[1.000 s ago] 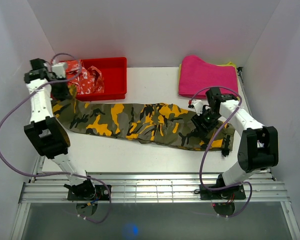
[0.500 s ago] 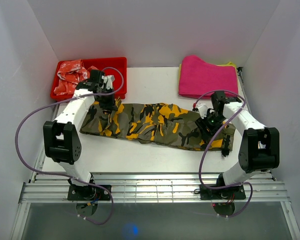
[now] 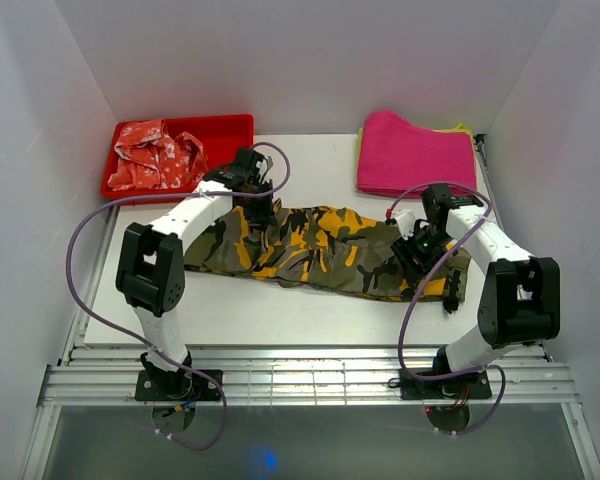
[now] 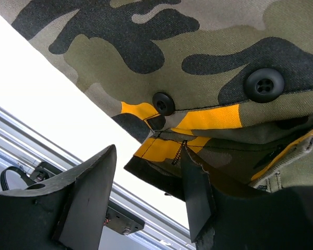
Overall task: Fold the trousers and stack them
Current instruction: Fold the trousers
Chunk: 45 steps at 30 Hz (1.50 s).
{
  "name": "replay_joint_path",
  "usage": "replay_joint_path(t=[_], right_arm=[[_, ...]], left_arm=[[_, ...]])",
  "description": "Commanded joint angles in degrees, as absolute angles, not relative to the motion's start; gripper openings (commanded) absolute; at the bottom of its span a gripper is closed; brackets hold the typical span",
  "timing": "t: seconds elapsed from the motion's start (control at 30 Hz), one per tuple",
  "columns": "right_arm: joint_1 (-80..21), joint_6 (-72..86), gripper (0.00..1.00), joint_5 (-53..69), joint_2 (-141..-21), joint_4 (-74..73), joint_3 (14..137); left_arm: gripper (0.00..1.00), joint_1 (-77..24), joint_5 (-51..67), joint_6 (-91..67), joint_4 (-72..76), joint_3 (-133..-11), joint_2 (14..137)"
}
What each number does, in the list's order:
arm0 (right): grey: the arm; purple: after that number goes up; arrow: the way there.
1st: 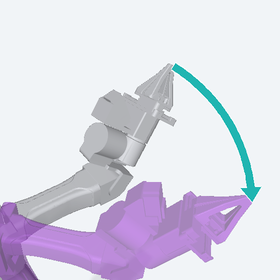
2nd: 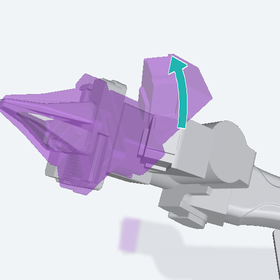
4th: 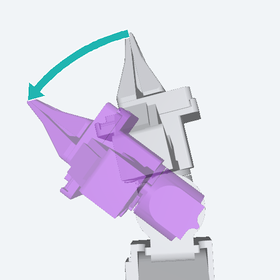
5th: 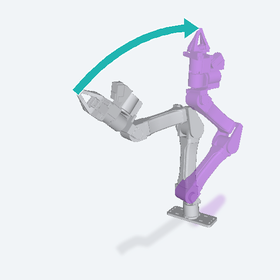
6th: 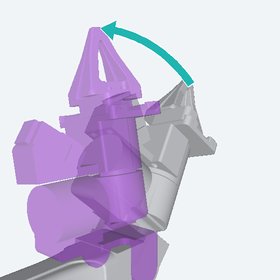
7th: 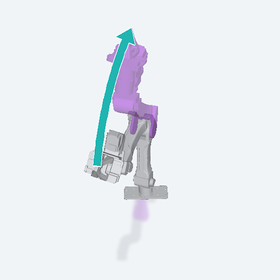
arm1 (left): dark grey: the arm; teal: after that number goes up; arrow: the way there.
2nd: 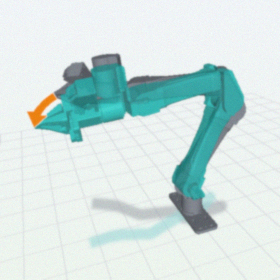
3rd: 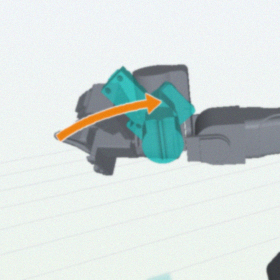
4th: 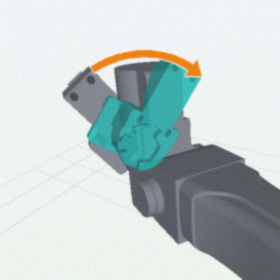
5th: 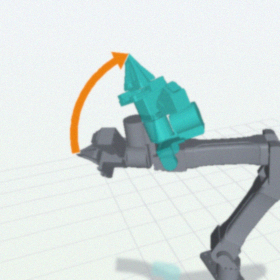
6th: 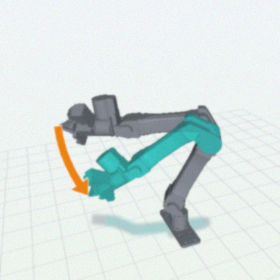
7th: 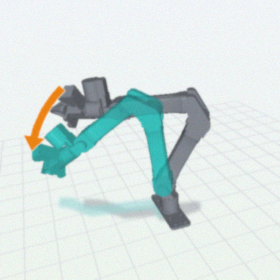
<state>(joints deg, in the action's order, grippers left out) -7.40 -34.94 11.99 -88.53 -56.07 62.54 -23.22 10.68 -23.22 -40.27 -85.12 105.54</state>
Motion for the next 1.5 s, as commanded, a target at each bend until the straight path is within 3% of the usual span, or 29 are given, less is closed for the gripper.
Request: replay_joint_path(t=[0.0,0.97,1.07,1.1,1.17,1.2,1.33,1.47], right_arm=[[-7.2,-35.1,0.58,12.3,-88.2,-57.6,62.9],[-7.2,-34.5,0.57,12.8,-90.1,-56.5,61.7],[-7.2,-34.5,0.57,13.1,-90.3,-56.4,61.6],[-7.2,-34.4,0.57,13.2,-90.4,-56.4,61.7],[-7.2,-34.3,0.57,13.3,-90.4,-56.5,61.9],[-7.2,-34.3,0.57,13.4,-90.3,-56.7,62.0],[-7.2,-34.1,0.57,13.5,-90.3,-57.0,63.2],[-7.2,-33.7,0.57,16.5,-90.3,-57.4,67.4]], left_arm=[[0.0,-24.6,10.7,-26.6,-37.3,-88.2,106.4],[0.0,-31.2,15.3,-31.7,-36.0,-91.0,111.8],[0.16,-31.5,15.1,-31.8,-35.4,-90.1,112.0],[0.31,-31.5,15.0,-31.8,-35.2,-90.1,112.1],[0.43,-31.6,14.8,-31.2,-35.1,-90.8,112.7],[0.54,-31.6,14.6,-30.9,-35.3,-91.3,112.8],[0.66,-31.0,13.1,-27.9,-37.3,-94.8,112.2],[0.68,-27.9,14.5,-24.8,-37.5,-94.1,108.2]])
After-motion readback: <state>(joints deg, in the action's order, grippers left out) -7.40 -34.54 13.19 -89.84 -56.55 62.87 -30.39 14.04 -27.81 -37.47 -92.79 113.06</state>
